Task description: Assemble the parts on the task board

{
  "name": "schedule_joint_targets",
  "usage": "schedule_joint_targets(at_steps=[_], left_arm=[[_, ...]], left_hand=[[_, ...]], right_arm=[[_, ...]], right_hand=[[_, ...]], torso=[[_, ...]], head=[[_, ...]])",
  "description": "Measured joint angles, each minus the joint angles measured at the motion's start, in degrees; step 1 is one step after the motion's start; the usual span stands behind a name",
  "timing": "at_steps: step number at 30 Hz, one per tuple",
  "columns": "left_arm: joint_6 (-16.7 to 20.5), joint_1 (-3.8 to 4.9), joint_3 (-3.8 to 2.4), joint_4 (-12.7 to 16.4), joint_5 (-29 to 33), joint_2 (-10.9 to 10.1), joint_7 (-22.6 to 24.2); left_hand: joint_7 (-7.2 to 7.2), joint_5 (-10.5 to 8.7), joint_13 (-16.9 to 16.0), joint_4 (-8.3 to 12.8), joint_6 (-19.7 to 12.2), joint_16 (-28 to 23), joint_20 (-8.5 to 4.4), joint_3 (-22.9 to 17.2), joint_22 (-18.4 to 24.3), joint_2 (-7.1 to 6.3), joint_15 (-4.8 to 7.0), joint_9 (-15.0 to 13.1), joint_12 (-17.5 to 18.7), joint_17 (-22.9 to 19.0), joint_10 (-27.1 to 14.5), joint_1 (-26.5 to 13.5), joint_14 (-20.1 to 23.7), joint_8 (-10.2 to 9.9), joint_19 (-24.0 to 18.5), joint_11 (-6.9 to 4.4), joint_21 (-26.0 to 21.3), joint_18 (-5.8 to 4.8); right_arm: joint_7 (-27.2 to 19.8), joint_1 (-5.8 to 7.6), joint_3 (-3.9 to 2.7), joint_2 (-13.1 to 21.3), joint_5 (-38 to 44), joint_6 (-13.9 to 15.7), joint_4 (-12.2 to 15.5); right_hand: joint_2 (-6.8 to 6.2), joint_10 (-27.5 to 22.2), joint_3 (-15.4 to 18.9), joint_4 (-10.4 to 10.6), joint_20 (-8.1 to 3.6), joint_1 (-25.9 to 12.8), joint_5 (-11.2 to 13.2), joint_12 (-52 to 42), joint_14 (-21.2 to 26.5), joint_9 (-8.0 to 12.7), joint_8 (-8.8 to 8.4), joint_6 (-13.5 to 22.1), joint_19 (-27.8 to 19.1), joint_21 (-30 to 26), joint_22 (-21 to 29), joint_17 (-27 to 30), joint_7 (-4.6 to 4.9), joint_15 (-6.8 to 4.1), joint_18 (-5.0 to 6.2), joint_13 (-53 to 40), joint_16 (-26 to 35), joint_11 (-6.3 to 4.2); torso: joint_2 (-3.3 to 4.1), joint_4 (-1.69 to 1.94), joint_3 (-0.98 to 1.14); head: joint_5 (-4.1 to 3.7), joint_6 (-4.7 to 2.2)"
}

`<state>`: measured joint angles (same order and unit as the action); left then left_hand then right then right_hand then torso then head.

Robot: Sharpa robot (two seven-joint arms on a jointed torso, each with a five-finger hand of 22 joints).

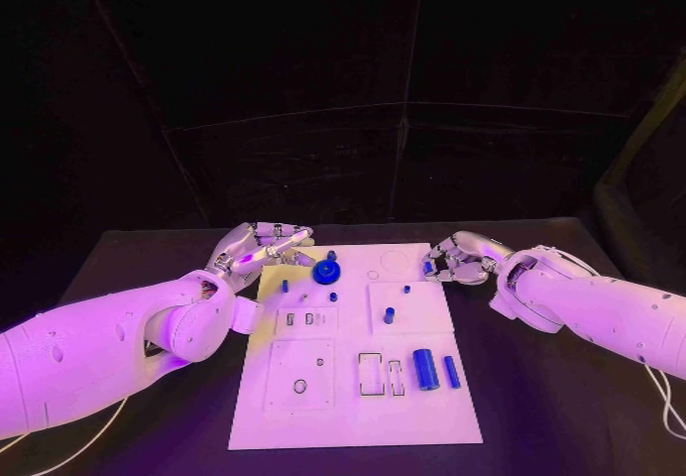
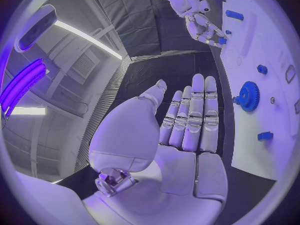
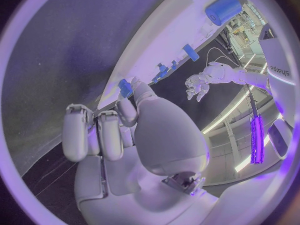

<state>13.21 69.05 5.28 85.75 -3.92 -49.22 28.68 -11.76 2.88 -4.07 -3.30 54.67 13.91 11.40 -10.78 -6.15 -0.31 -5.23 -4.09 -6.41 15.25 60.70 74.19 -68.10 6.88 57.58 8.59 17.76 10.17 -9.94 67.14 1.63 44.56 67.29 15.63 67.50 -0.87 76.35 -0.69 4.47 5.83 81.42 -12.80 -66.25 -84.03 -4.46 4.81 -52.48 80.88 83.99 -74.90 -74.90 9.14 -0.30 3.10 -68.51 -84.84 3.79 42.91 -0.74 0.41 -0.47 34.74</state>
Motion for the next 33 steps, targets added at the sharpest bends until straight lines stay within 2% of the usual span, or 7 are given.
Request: schedule_joint_targets(at_steps=[7,11,16,20,26,30,33], left_arm=[[0.0,0.0,0.0,0.0,0.0,0.0,0.0],[-0.1,0.0,0.0,-0.1,0.0,0.0,-0.1],[-0.1,0.0,0.0,-0.1,0.0,0.0,-0.1],[-0.1,0.0,0.0,-0.1,0.0,0.0,-0.1],[-0.2,0.0,0.0,0.0,0.0,-0.1,-0.1],[-0.2,0.0,0.0,0.0,0.0,-0.1,-0.1],[-0.2,0.0,0.0,0.0,0.0,-0.1,-0.1]], left_hand=[[0.0,0.0,0.0,0.0,0.0,0.0,0.0,0.0,0.0,0.0,0.0,0.0,0.0,0.0,0.0,0.0,0.0,0.0,0.0,0.0,0.0,0.0],[0.0,0.0,0.0,0.0,0.0,-0.2,0.0,0.0,0.1,0.0,0.0,0.0,0.2,0.1,0.2,0.0,0.0,0.0,0.0,0.21,0.0,0.0],[0.0,0.0,0.0,0.0,0.0,-0.2,0.0,0.0,0.1,0.0,0.0,0.1,0.2,0.1,0.2,0.0,0.0,0.0,0.0,0.21,0.0,0.0],[0.0,0.0,0.0,0.0,0.0,-0.2,0.0,0.0,0.1,0.0,0.0,0.0,0.2,0.1,0.2,0.0,0.0,0.0,0.0,0.21,0.0,0.0],[0.0,0.0,0.0,0.0,0.0,-0.2,0.0,0.0,0.1,0.0,0.0,0.0,0.2,0.1,0.2,0.0,0.0,0.0,0.0,0.21,0.0,0.0],[0.0,0.0,0.0,0.0,0.0,-0.2,0.0,0.0,0.1,0.0,0.0,0.0,0.2,0.1,0.2,0.0,0.0,0.0,0.0,0.21,0.0,0.0],[0.0,0.0,0.0,0.0,0.0,-0.2,0.0,0.0,0.1,0.0,0.0,0.0,0.2,0.1,0.2,0.0,0.0,0.0,0.0,0.21,-0.2,0.0]], right_arm=[[0.1,-0.01,0.0,-0.1,0.2,0.0,-0.2],[0.1,-0.01,0.01,-0.1,0.2,0.0,-0.3],[0.1,-0.02,0.01,-0.3,0.2,0.0,-0.3],[0.2,-0.02,0.01,-0.4,0.2,0.0,-0.3],[0.3,-0.02,0.0,-0.5,0.3,0.3,-0.4],[0.5,-0.02,-0.01,-0.6,0.4,1.0,-0.4],[0.7,-0.02,-0.01,-0.6,0.6,1.9,-0.2]], right_hand=[[1.15,0.1,-0.6,0.1,0.0,0.0,0.0,-0.2,0.0,-0.1,0.29,-1.2,0.0,0.0,0.0,0.0,-0.2,0.0,0.0,-0.2,0.0,-0.14],[1.13,0.2,-0.7,-0.1,0.0,-0.1,0.3,-0.2,0.0,-0.1,0.29,-1.2,0.0,0.0,0.0,0.0,-0.19,0.0,0.0,-0.2,0.0,-0.22],[1.74,0.2,-1.5,-0.3,0.0,0.5,0.8,-0.3,0.0,-0.1,0.3,-1.8,0.0,0.0,0.0,0.0,-0.28,0.0,0.0,-0.4,0.0,-0.22],[3.04,0.5,-3.4,-0.9,-0.21,1.2,3.9,-0.5,0.0,-0.3,1.18,-3.7,0.2,0.0,0.0,0.0,-0.6,-0.01,0.01,-0.5,0.0,-0.52],[3.73,1.0,-5.9,-1.8,-0.54,1.9,6.6,-0.9,0.1,-0.3,1.84,-5.6,0.5,0.0,0.0,0.0,-1.25,-0.54,0.01,-0.8,0.0,-0.95],[4.12,1.2,-7.3,-2.3,-0.74,1.9,7.1,-0.9,0.0,-0.3,2.33,-6.2,0.7,0.0,0.0,0.0,-1.2,-1.05,0.0,-1.1,0.0,-1.15],[4.47,1.5,-8.1,-2.5,-0.91,2.0,7.2,-1.3,0.0,-0.3,2.34,-6.2,0.9,0.2,0.0,0.0,-1.13,-1.06,0.0,-1.3,-0.2,-1.45]], torso=[[0.0,0.0,0.02],[0.0,0.0,0.02],[0.0,0.0,0.02],[0.0,0.0,0.02],[0.0,0.03,0.03],[0.01,0.03,0.04],[0.01,0.03,0.04]], head=[[-0.34,-0.01],[-0.45,-0.02],[-0.57,-0.19],[-0.58,-0.17],[-0.62,-0.13],[-0.59,0.01],[-0.59,0.02]])
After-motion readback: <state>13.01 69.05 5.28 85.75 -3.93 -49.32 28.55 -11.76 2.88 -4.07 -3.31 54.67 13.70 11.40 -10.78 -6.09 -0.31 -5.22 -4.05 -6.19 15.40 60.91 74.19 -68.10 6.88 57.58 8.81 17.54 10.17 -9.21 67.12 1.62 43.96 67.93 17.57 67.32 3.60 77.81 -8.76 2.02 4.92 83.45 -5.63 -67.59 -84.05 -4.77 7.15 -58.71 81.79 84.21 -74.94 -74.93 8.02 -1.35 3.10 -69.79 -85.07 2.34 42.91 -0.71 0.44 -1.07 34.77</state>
